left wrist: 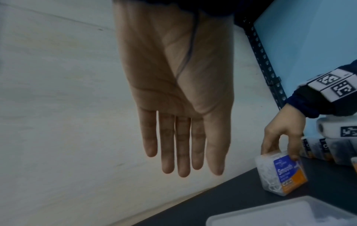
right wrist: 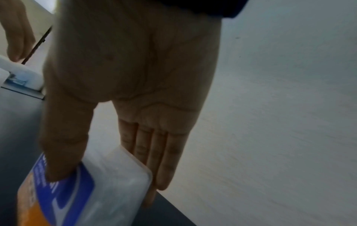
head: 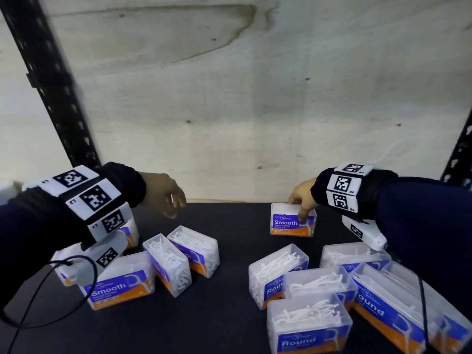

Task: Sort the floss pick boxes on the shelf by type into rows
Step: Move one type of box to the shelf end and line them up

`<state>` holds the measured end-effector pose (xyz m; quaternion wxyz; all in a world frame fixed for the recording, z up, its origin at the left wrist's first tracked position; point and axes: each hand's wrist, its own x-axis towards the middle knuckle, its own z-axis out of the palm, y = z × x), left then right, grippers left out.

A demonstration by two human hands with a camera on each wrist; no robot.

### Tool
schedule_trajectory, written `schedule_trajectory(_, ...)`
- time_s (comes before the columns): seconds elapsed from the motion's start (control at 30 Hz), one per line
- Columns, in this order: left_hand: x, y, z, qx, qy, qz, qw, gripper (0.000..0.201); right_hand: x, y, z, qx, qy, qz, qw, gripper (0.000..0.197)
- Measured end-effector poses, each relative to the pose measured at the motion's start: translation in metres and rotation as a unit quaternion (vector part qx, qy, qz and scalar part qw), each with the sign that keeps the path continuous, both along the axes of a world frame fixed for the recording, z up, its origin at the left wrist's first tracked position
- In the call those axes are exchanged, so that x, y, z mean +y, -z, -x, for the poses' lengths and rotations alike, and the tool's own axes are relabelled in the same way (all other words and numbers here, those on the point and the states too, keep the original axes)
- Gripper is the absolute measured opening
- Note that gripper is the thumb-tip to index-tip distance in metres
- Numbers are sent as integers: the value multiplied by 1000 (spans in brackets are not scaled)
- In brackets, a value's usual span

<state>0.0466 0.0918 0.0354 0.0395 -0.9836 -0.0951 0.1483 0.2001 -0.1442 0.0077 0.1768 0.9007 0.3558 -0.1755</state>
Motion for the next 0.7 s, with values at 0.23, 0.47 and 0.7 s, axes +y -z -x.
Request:
schedule_trajectory(0.23,-45,-8,28,-89,34,6,995,35,-1,-10,17,-42,-17,-36,998,47)
schedule_trajectory(0.47,-101,29,79,-103,69,-20,992,36,-5,-27,46,-62,-43,-123,989,48)
schedule_trajectory(0.7,-120,111,116,-64,31,38,997,45,7,-34,78,-52,-57,-175,981,45)
